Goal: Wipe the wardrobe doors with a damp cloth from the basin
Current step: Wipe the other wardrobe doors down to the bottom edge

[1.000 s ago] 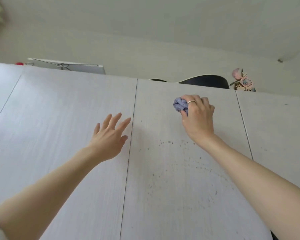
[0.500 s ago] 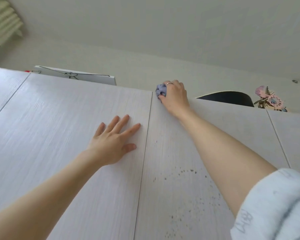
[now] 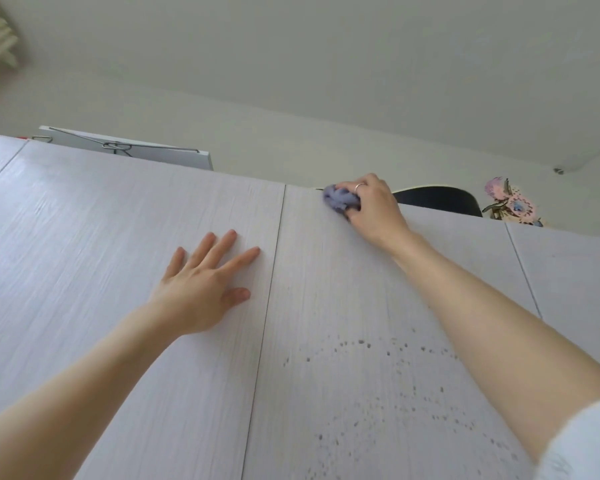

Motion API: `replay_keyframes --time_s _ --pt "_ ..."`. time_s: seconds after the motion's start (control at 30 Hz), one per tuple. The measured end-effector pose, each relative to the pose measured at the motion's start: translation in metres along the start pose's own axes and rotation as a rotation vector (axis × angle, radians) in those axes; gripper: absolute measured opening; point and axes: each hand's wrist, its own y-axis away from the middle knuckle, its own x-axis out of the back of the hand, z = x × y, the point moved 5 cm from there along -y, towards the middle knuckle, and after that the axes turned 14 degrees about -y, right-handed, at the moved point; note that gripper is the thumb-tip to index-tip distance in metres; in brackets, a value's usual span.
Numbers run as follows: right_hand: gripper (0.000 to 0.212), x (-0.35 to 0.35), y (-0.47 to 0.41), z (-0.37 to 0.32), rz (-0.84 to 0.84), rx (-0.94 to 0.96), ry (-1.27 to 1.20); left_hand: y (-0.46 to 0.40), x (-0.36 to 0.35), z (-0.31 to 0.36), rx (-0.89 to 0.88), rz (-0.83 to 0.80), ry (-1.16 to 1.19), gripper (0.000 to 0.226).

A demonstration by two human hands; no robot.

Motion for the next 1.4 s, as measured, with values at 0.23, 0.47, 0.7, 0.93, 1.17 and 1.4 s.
replay_keyframes --time_s 0.23,0.47,0.7,0.93,1.17,1.4 --pt "0.034 -0.021 0.066 -0.022 -0.119 0.184 -0.141 -0.001 0.001 0.001 0.021 0.006 0.047 0.059" --pt "0.040 0.020 0.038 0.025 -0.048 0.073 0.030 0.003 0.000 0.006 0.069 0.009 0.003 0.057" --pt "0.037 0.010 0.050 0.018 0.011 0.075 0.062 0.007 -0.002 0.005 0.109 0.018 -0.007 0.054" --pt "0.039 0.041 0.068 0.055 0.044 0.067 0.318 0.009 -0.008 0.004 0.148 0.024 0.017 0.051" --pt "0.037 0.058 0.038 0.080 0.165 -0.239 0.219 0.009 -0.005 0.009 0.203 0.044 0.051 0.050" --pt "0.038 0.038 0.124 0.034 0.081 0.215 0.221 0.012 -0.004 0.014 0.215 0.056 0.055 0.047"
